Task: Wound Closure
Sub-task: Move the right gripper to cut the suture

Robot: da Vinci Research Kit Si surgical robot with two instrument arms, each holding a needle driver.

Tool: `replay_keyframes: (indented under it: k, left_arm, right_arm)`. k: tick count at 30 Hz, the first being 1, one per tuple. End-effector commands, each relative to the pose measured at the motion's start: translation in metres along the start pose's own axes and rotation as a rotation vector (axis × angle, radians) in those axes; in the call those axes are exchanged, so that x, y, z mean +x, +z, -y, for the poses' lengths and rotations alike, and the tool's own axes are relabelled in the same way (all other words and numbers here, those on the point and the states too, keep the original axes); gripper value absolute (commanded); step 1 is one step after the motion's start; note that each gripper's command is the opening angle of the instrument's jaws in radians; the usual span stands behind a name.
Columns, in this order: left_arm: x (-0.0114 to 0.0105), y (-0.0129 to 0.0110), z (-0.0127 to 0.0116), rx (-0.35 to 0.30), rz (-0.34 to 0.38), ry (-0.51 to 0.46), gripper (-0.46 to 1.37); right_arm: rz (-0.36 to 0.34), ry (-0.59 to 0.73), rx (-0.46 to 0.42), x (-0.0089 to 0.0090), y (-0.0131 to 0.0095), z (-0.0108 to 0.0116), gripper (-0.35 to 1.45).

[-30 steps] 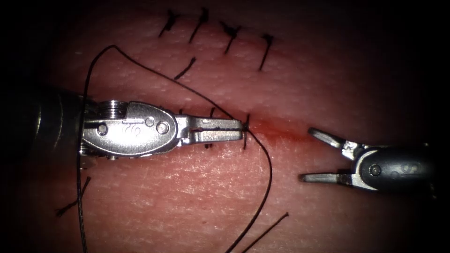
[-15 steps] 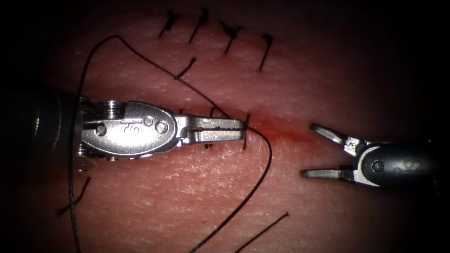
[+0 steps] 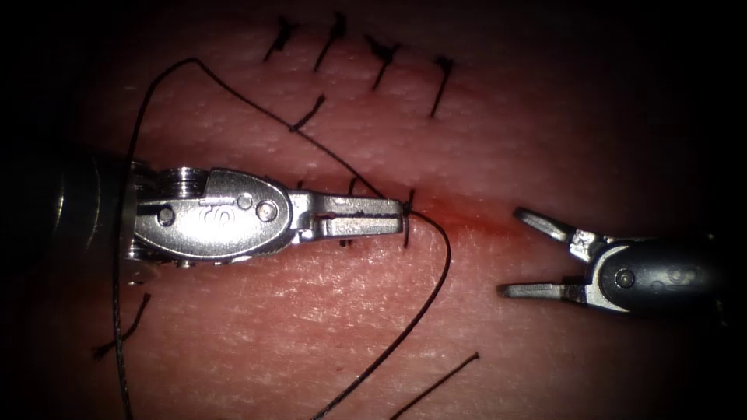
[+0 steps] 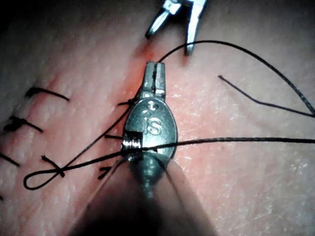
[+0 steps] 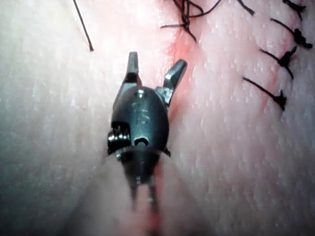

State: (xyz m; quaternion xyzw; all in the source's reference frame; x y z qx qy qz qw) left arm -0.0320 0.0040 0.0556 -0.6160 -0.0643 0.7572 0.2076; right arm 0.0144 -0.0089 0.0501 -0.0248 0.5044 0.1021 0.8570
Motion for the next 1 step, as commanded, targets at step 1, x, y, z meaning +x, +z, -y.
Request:
replay_keyframes:
  k: [1]
  left_arm:
    - [0.0000,0.0000,0.0000,-0.009,0.000,-0.001,-0.35]
  right_arm:
    - [0.000,0.000,0.002,0.0000,0.0000,0.0000,0.86]
